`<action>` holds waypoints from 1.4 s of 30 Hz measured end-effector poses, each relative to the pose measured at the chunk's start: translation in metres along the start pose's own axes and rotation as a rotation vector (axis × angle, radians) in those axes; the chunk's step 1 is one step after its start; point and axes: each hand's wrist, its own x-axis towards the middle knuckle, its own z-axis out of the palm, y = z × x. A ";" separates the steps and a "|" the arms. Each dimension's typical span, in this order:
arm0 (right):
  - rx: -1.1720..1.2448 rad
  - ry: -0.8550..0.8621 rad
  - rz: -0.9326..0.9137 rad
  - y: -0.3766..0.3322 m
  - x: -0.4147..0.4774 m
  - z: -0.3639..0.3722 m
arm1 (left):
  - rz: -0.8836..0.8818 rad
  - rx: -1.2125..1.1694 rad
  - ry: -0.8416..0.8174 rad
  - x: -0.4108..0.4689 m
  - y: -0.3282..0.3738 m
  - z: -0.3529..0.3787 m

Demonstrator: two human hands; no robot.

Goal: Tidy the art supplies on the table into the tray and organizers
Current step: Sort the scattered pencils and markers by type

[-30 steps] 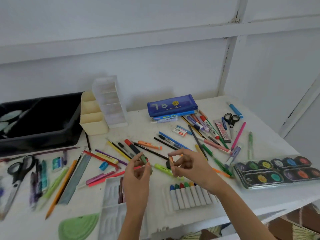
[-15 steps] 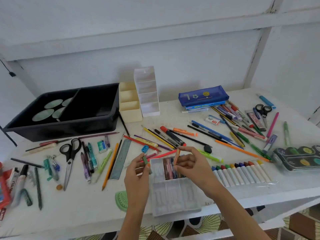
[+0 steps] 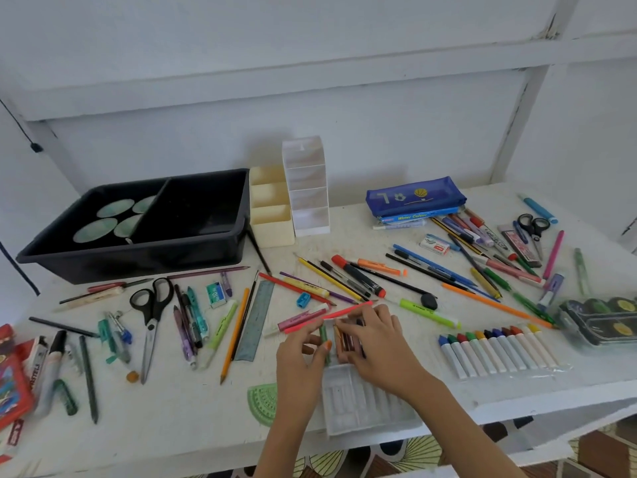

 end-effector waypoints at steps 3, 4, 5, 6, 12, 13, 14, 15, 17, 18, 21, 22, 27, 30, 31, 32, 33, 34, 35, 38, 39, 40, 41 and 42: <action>-0.050 0.046 0.001 -0.005 -0.002 0.005 | 0.054 0.094 0.011 0.003 -0.006 0.002; -0.039 0.072 0.003 -0.006 -0.003 0.007 | 0.060 0.117 0.016 0.004 -0.007 0.003; -0.008 0.102 0.010 -0.006 -0.005 0.011 | 0.064 0.133 0.023 0.004 -0.007 0.004; 0.036 0.131 0.023 -0.006 -0.007 0.013 | 0.068 0.142 0.028 0.004 -0.006 0.005; 0.082 0.286 0.087 -0.003 -0.023 0.030 | 0.105 0.148 0.033 0.004 0.002 0.004; 0.074 0.297 0.084 -0.003 -0.024 0.032 | 0.113 0.146 0.041 0.004 0.004 0.005; 0.071 0.309 0.085 -0.003 -0.024 0.034 | 0.112 0.132 0.045 0.004 0.005 0.007; 0.071 0.317 0.090 -0.003 -0.024 0.035 | 0.100 0.110 0.041 0.005 0.006 0.009; 0.061 0.320 0.095 -0.003 -0.023 0.034 | 0.068 0.095 0.017 0.007 0.007 0.014; 0.054 0.319 0.095 -0.003 -0.023 0.035 | 0.051 0.115 0.005 0.008 0.006 0.017; 0.047 0.314 0.093 -0.003 -0.023 0.034 | 0.051 0.285 0.058 0.008 0.002 0.022; 0.045 0.316 0.095 -0.003 -0.024 0.035 | 0.078 0.352 0.098 0.007 0.001 0.023; 0.064 0.318 0.109 -0.005 -0.023 0.034 | 0.100 0.359 0.114 -0.001 -0.013 0.017; 0.059 0.317 0.103 -0.004 -0.024 0.034 | 0.170 0.454 0.086 -0.003 -0.024 0.013; 0.045 0.317 0.094 -0.004 -0.023 0.034 | 0.190 0.486 0.079 -0.003 -0.027 0.013; 0.031 0.320 0.084 -0.003 -0.023 0.034 | 0.199 0.508 0.070 -0.003 -0.029 0.013; 0.022 0.328 0.077 -0.003 -0.023 0.035 | 0.199 0.525 0.063 -0.003 -0.029 0.012; 0.020 0.343 0.071 -0.002 -0.023 0.035 | 0.195 0.538 0.062 -0.004 -0.028 0.012; 0.017 0.359 0.064 -0.002 -0.023 0.035 | 0.187 0.550 0.057 -0.005 -0.029 0.011; 0.031 0.399 0.076 -0.002 -0.018 0.035 | 0.129 0.601 -0.019 -0.004 -0.026 0.007; 0.055 0.405 0.098 -0.002 -0.015 0.035 | 0.110 0.645 -0.052 -0.003 -0.025 0.006; 0.075 0.405 0.123 -0.002 -0.013 0.035 | 0.107 0.687 -0.069 -0.002 -0.022 0.006; 0.081 0.403 0.145 -0.001 -0.010 0.035 | 0.125 0.717 -0.059 -0.001 -0.019 0.005; 0.072 0.398 0.158 0.000 -0.009 0.036 | 0.140 0.735 -0.045 0.000 -0.015 0.005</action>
